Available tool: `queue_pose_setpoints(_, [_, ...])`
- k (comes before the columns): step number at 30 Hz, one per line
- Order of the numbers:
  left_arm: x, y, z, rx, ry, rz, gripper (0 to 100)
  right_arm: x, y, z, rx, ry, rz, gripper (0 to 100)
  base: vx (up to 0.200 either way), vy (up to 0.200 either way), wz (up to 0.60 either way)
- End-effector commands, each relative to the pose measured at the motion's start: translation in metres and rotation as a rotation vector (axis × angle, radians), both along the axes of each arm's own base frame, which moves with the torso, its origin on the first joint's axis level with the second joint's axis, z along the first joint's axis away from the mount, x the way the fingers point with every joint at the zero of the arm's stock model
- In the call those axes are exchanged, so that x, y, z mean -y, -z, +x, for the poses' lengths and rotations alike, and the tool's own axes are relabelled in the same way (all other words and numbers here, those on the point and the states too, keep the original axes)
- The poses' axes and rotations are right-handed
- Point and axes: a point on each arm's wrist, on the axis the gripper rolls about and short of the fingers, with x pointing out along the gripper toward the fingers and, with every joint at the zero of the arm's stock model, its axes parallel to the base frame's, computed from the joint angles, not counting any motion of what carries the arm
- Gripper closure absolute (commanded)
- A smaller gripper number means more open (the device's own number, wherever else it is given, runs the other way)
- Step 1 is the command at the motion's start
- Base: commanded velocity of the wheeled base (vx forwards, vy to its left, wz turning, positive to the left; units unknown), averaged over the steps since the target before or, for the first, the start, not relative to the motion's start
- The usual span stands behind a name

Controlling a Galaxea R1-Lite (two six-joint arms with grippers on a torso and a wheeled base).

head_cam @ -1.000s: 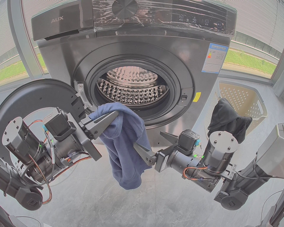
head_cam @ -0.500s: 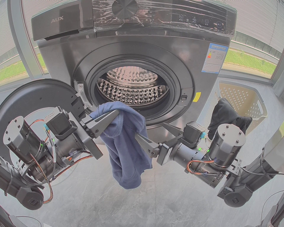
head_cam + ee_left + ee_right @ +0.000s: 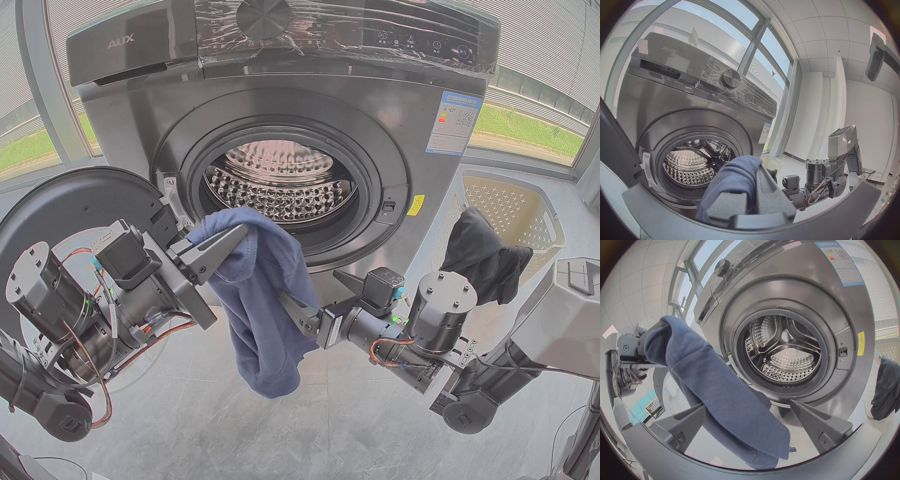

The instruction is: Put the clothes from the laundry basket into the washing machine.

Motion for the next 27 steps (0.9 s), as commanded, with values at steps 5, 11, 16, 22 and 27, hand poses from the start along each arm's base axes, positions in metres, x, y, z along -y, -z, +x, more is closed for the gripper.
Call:
queue_pose_setpoints(5, [0.001, -0.001, 0.0, 0.004, -0.002, -0.005, 100, 0.0, 0.008, -0.005, -0.025, -0.01, -0.025, 0, 0.0, 0.0, 0.0])
queue_pose_setpoints(11, [0.0, -0.002, -0.001, 0.007, -0.009, -0.009, 100, 0.002, 0.014, 0.011, -0.025, 0.027, -0.024, 0, 0.0, 0.0, 0.0])
queue_pose_setpoints(16, [-0.001, -0.003, -0.001, 0.006, -0.01, -0.009, 100, 0.026, -0.005, 0.017, 0.004, 0.084, 0.005, 0, 0.0, 0.0, 0.0])
queue_pose_setpoints(22, [0.0, -0.002, -0.002, 0.005, -0.004, -0.009, 100, 0.038, -0.014, 0.012, 0.014, 0.09, 0.01, 0, 0.0, 0.0, 0.0])
queue_pose_setpoints(27, [0.0, -0.002, -0.002, 0.003, -0.002, -0.008, 100, 0.02, -0.008, 0.005, 0.008, 0.033, 0.003, 0, 0.0, 0.0, 0.0])
